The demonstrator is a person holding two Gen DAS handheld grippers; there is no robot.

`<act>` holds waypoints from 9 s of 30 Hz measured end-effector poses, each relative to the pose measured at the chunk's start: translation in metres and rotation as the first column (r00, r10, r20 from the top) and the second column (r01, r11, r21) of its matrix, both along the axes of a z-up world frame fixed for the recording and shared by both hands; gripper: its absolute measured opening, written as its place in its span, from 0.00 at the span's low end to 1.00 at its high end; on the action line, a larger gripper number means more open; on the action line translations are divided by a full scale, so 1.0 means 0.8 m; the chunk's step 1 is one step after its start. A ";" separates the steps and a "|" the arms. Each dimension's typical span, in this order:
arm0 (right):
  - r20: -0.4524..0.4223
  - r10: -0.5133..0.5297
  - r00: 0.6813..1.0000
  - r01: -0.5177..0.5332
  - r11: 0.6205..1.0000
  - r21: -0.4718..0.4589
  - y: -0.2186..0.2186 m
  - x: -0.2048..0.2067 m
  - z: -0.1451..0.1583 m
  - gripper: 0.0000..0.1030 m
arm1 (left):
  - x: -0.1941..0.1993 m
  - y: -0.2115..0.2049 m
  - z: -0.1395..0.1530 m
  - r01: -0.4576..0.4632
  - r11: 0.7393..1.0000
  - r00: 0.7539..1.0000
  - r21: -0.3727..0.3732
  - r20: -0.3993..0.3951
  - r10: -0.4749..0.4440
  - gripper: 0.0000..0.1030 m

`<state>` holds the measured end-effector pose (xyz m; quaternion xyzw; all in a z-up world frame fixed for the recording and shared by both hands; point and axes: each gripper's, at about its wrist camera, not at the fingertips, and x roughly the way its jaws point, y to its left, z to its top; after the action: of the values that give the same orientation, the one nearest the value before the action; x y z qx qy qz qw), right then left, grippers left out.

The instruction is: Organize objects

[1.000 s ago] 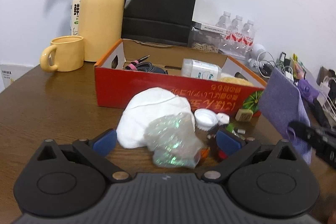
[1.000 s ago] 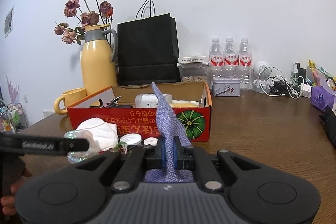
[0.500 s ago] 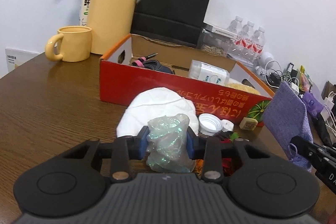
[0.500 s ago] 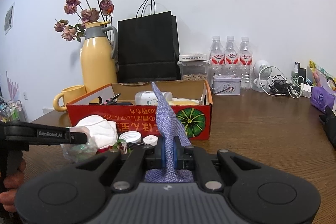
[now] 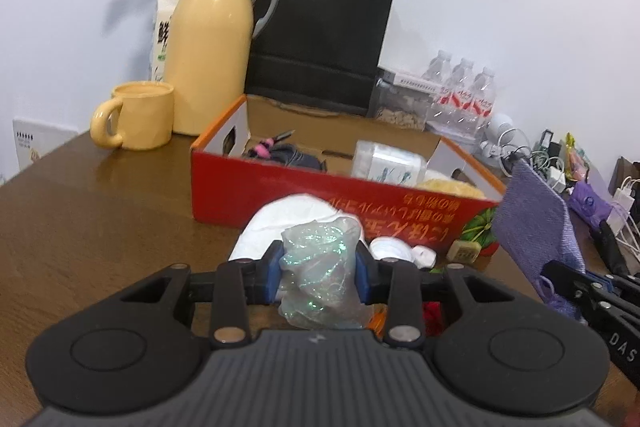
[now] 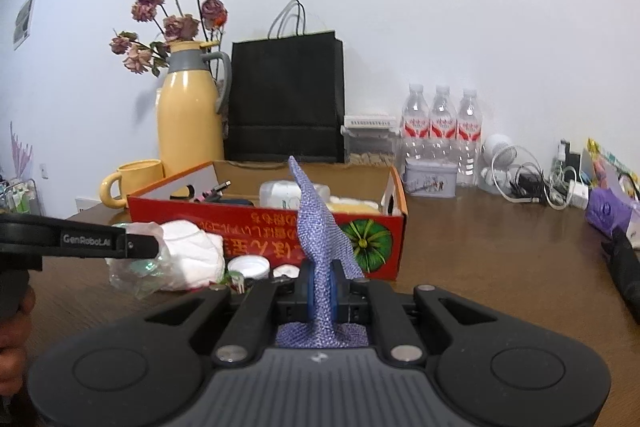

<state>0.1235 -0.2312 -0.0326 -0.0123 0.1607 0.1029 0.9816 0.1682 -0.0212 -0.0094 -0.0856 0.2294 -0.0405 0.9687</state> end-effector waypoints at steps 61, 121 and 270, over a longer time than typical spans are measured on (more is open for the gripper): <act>-0.063 0.079 0.995 -0.083 0.994 -0.069 0.033 0.251 0.039 1.00 | 0.204 0.009 0.044 -0.113 0.987 0.991 0.113 0.090 0.103 1.00; -0.326 0.023 0.945 -0.073 0.987 -0.142 0.015 0.056 -0.045 1.00 | 0.007 0.034 -0.026 -0.044 0.992 0.994 0.120 -0.098 0.056 1.00; -0.075 0.042 0.996 -0.041 0.999 0.017 0.023 0.251 0.035 1.00 | 0.201 0.002 0.041 -0.098 0.991 0.991 0.085 0.096 0.090 1.00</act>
<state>0.3243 -0.2126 -0.0045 -0.0043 0.1966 0.1247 0.9725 0.3291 -0.0195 0.0231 -0.0507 0.1819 0.0118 0.9819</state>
